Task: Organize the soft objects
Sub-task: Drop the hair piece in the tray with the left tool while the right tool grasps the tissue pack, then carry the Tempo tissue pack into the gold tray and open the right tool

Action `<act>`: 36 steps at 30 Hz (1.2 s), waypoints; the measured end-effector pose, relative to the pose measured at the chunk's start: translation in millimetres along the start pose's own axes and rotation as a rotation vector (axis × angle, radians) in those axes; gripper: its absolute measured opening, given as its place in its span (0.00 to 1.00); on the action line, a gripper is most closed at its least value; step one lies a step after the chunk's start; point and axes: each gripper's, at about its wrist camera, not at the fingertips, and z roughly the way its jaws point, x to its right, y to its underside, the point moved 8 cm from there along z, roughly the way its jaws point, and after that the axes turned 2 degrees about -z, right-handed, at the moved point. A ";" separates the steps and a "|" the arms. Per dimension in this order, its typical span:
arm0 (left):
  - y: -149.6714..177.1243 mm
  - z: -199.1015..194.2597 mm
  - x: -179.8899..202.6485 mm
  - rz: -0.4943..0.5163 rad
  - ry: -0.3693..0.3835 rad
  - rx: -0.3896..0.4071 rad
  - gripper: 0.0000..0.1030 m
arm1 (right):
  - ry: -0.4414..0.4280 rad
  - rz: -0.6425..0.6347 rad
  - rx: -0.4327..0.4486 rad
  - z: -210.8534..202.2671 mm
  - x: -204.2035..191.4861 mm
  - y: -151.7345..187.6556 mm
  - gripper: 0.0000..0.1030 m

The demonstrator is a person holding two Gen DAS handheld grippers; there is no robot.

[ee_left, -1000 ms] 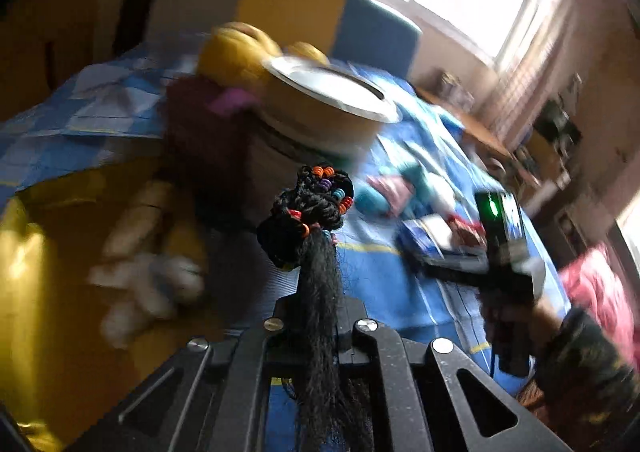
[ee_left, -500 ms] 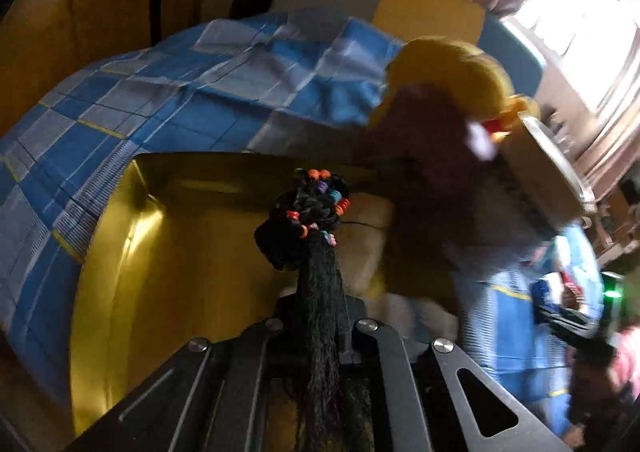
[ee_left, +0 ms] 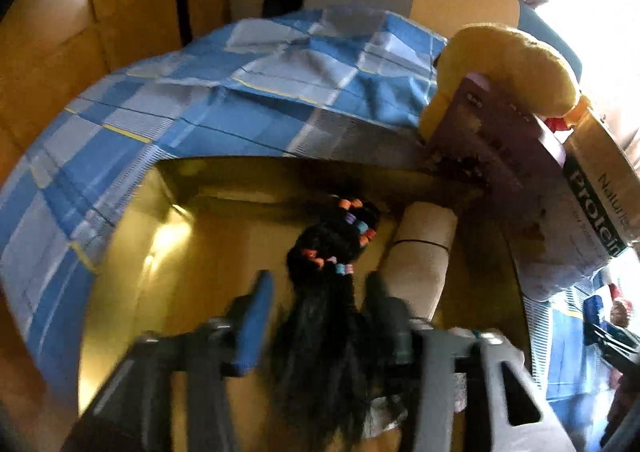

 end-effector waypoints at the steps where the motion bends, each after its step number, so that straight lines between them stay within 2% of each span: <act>1: 1.5 -6.0 -0.4 0.000 -0.010 0.016 0.55 | 0.000 0.000 0.000 0.1 0.0 -0.2 0.51; 4: 6.2 -20.9 2.4 0.016 -0.027 0.049 0.55 | 0.004 0.002 0.002 -0.4 0.7 -0.1 0.51; 7: 12.3 -41.3 11.8 0.042 -0.007 0.090 0.63 | 0.008 0.007 0.004 -0.9 0.9 -0.1 0.51; 11: 24.7 -68.2 28.0 0.098 0.031 0.132 0.64 | 0.025 0.011 0.006 -1.8 0.2 -1.2 0.51; 19: 44.9 -92.9 56.6 0.206 0.080 0.148 0.64 | 0.017 0.096 0.022 -9.2 9.7 -19.7 0.50; 24: 51.6 -98.9 60.8 0.220 0.098 0.153 0.64 | 0.028 0.114 0.094 -32.0 9.0 -51.7 0.50; 30: 58.2 -102.8 60.7 0.232 0.115 0.152 0.64 | 0.022 0.120 0.223 -75.0 2.1 -106.7 0.50; 36: 64.2 -101.1 58.3 0.233 0.121 0.142 0.64 | -0.036 0.049 0.358 -124.4 -40.0 -161.3 0.50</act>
